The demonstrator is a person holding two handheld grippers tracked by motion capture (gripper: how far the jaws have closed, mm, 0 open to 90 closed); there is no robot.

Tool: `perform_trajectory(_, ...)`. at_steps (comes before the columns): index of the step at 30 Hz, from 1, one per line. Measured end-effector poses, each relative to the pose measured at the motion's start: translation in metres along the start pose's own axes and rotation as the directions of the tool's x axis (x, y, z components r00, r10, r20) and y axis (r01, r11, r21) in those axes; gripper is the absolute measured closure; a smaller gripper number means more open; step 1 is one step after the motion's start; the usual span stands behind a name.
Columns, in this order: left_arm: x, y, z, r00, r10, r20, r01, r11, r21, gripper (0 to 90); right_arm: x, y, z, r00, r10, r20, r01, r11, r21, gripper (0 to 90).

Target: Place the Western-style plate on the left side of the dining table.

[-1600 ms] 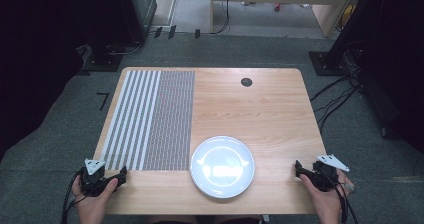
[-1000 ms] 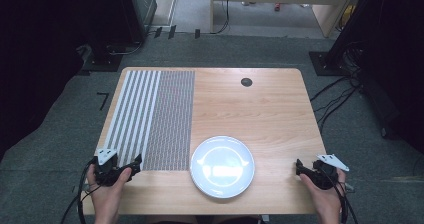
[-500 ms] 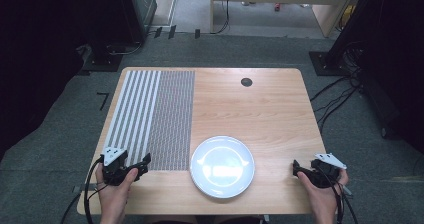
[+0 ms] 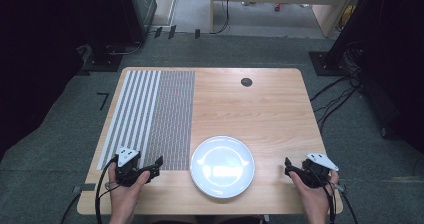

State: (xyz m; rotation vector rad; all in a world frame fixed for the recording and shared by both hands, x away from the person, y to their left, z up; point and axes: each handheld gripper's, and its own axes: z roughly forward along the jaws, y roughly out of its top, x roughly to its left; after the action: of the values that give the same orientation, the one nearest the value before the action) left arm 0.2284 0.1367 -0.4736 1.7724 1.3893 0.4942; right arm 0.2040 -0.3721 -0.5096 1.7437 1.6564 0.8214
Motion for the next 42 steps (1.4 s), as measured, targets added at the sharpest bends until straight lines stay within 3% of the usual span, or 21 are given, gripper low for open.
perform_trajectory(6,-0.004,-0.001,0.002,0.9999,0.006,0.011,-0.006,1.0,0.005,14.6,0.014,0.005,-0.004,0.9998,-0.002,-0.02,0.002,0.9997,-0.026,12.3)
perform_trajectory(9,-0.007,-0.001,0.003,0.9998,0.012,0.016,-0.012,0.9999,0.008,14.6,0.025,0.007,-0.006,0.9992,-0.039,0.002,0.039,0.9986,-0.035,13.4)
perform_trajectory(14,-0.012,-0.002,0.005,0.9994,0.024,0.023,-0.025,0.9996,0.011,14.6,0.037,0.01,-0.008,0.999,-0.031,-0.033,0.029,0.9986,-0.044,13.4)
perform_trajectory(18,-0.017,-0.002,0.005,0.9992,0.031,0.026,-0.031,0.9995,0.006,14.7,0.045,0.011,-0.007,0.9992,-0.027,-0.03,0.026,0.9993,-0.028,13.5)
perform_trajectory(23,-0.022,-0.003,0.007,0.9983,0.042,0.04,-0.043,0.999,0.013,14.7,0.058,0.011,-0.008,0.9972,-0.063,-0.041,0.061,0.9974,-0.038,14.3)
perform_trajectory(27,-0.026,-0.004,0.009,0.9978,0.047,0.046,-0.048,0.9987,0.016,14.7,0.065,0.01,-0.009,0.9956,-0.057,-0.074,0.053,0.9974,-0.048,17.4)
perform_trajectory(35,-0.031,-0.005,0.01,0.9965,0.03,0.078,-0.03,0.9995,0.006,14.7,0.079,0.008,-0.011,0.9917,-0.049,-0.119,0.04,0.9963,-0.076,32.3)
perform_trajectory(36,-0.032,-0.005,0.011,0.996,0.028,0.085,-0.029,0.9995,0.01,14.7,0.08,0.007,-0.012,0.989,-0.033,-0.144,0.019,0.9953,-0.095,42.0)
perform_trajectory(37,-0.033,-0.006,0.011,0.9956,0.026,0.09,-0.028,0.9996,0.012,14.7,0.08,0.007,-0.012,0.989,-0.033,-0.144,0.019,0.9953,-0.095,42.0)
perform_trajectory(38,-0.034,-0.006,0.012,0.9946,0.02,0.102,-0.022,0.9996,0.017,14.8,0.08,0.007,-0.012,0.9837,-0.018,-0.179,0.0,0.995,-0.1,45.3)
perform_trajectory(40,-0.035,-0.007,0.013,0.9941,0.019,0.106,-0.021,0.9996,0.017,15.0,0.08,0.007,-0.012,0.9792,-0.017,-0.202,-0.004,0.9949,-0.101,49.2)
perform_trajectory(42,-0.038,-0.008,0.014,0.9933,0.018,0.114,-0.02,0.9995,0.023,15.2,0.081,0.006,-0.01,0.9579,-0.006,-0.287,-0.017,0.9968,-0.078,53.4)
